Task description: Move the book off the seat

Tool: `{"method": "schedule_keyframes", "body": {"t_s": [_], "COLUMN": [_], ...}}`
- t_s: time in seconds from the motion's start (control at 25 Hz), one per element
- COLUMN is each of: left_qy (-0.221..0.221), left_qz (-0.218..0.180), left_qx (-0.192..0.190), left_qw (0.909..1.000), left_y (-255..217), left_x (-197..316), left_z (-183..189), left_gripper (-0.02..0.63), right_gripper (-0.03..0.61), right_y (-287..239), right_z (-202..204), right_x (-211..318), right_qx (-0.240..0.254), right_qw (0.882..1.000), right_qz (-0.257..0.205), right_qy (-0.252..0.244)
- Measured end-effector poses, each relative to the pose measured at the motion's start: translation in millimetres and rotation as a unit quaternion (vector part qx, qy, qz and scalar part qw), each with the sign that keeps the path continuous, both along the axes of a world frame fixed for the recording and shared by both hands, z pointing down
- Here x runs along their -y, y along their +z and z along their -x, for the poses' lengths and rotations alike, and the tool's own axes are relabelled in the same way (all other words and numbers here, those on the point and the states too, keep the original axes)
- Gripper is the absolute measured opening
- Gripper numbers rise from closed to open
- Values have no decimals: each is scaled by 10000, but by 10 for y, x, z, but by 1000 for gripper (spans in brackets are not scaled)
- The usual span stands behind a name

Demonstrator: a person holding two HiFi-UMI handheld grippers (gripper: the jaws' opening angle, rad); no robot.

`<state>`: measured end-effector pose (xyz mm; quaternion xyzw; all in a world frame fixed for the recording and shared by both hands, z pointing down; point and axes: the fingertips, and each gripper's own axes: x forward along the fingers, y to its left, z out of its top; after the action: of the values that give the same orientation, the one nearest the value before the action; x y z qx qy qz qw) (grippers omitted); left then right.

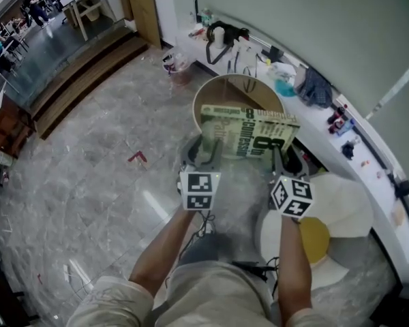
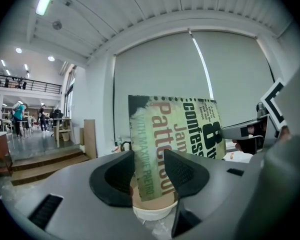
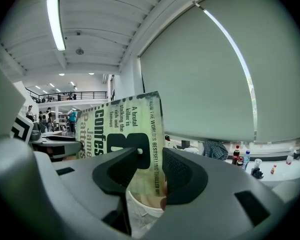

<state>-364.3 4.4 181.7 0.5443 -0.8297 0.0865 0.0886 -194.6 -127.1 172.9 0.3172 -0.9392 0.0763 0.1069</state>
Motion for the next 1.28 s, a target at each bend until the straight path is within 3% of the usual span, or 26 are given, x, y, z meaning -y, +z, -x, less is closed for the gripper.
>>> {"method": "schedule_keyframes", "body": {"t_s": [0.2, 0.52, 1.0, 1.28], "left_qy": [67, 30, -272, -547], "left_qz": [66, 104, 482, 836], "left_qx": [34, 31, 32, -285], "left_qw": [10000, 9999, 9985, 9946], "left_y": [-102, 103, 301, 677], "left_x": [301, 668, 2296, 2726], "left_z": [459, 763, 1194, 1274], "left_gripper": [189, 189, 189, 189], "right_gripper": [161, 161, 161, 161], "right_y": [-59, 160, 465, 813], "right_z": [436, 764, 1280, 1443], "right_x": [282, 676, 2403, 2929], "right_qx": [46, 40, -24, -273], "right_qw": [9999, 9999, 9983, 9951], "right_qz": [146, 140, 524, 794], "right_qy": [56, 60, -269, -526]}}
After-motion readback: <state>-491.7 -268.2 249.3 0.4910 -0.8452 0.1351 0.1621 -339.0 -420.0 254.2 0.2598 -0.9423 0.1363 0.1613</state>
